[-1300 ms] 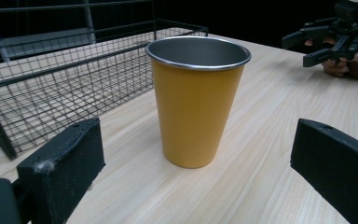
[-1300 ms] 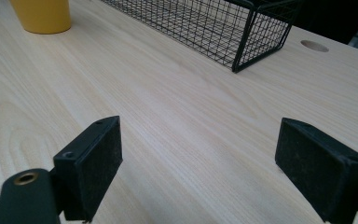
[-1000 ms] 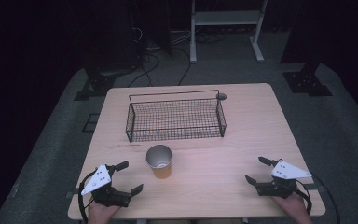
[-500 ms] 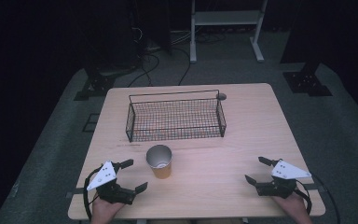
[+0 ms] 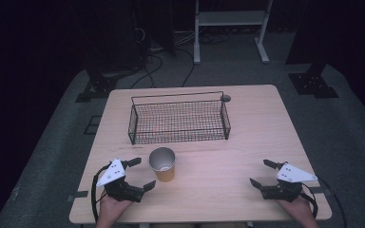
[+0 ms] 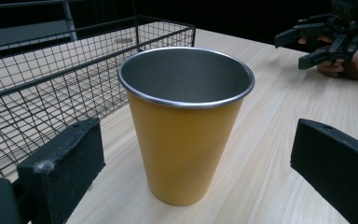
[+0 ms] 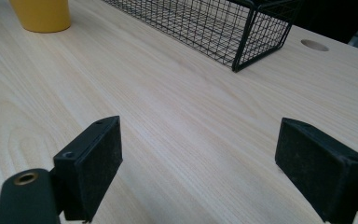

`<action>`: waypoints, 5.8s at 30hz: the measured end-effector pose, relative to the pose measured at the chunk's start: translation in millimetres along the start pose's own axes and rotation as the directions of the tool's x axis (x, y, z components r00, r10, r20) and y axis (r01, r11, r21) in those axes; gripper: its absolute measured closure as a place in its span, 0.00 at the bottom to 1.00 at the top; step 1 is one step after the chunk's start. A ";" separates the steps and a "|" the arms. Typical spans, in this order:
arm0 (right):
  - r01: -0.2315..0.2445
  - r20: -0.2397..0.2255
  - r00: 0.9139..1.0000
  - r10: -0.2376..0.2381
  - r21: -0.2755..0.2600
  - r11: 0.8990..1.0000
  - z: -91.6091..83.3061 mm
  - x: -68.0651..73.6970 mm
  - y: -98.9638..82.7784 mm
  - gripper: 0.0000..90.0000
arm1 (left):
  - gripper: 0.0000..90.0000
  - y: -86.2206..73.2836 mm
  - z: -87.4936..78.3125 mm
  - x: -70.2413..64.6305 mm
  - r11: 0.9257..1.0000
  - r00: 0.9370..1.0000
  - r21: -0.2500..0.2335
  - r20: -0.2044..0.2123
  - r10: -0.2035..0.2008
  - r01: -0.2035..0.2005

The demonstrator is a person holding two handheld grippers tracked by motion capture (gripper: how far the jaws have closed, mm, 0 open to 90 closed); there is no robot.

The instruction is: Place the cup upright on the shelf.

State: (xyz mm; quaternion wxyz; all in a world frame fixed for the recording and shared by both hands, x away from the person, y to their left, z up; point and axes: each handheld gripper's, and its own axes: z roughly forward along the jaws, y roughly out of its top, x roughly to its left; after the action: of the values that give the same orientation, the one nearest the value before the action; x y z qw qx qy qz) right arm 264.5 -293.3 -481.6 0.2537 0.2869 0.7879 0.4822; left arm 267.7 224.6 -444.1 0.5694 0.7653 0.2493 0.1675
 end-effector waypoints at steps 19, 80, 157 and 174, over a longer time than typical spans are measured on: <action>0.001 -0.001 1.000 -0.001 0.000 1.000 -0.2 0.2 0.0 0.15 | 0.02 -0.7 21.7 1.6 0.999 1.000 0.033 0.013 -0.002 0.002; 0.002 -0.005 1.000 -0.002 0.000 1.000 -0.2 0.3 0.0 0.15 | 0.13 12.6 67.0 6.1 0.999 0.999 0.039 0.043 -0.001 -0.001; -0.012 -0.013 1.000 0.012 -0.007 1.000 -0.9 -1.5 -0.3 0.15 | 0.14 127.0 115.0 77.1 1.000 0.990 -0.008 0.137 -0.019 0.020; -0.024 -0.010 1.000 0.024 -0.008 1.000 -0.9 -2.4 -0.3 0.15 | 0.13 148.2 137.2 97.9 1.000 0.991 -0.014 0.131 -0.021 0.023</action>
State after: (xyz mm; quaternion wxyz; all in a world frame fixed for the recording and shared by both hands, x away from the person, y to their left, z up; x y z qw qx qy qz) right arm 265.5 -295.6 -481.2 0.2451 0.2929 0.7837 0.4898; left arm 450.4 138.7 -345.8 0.5922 0.7673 0.2187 0.1125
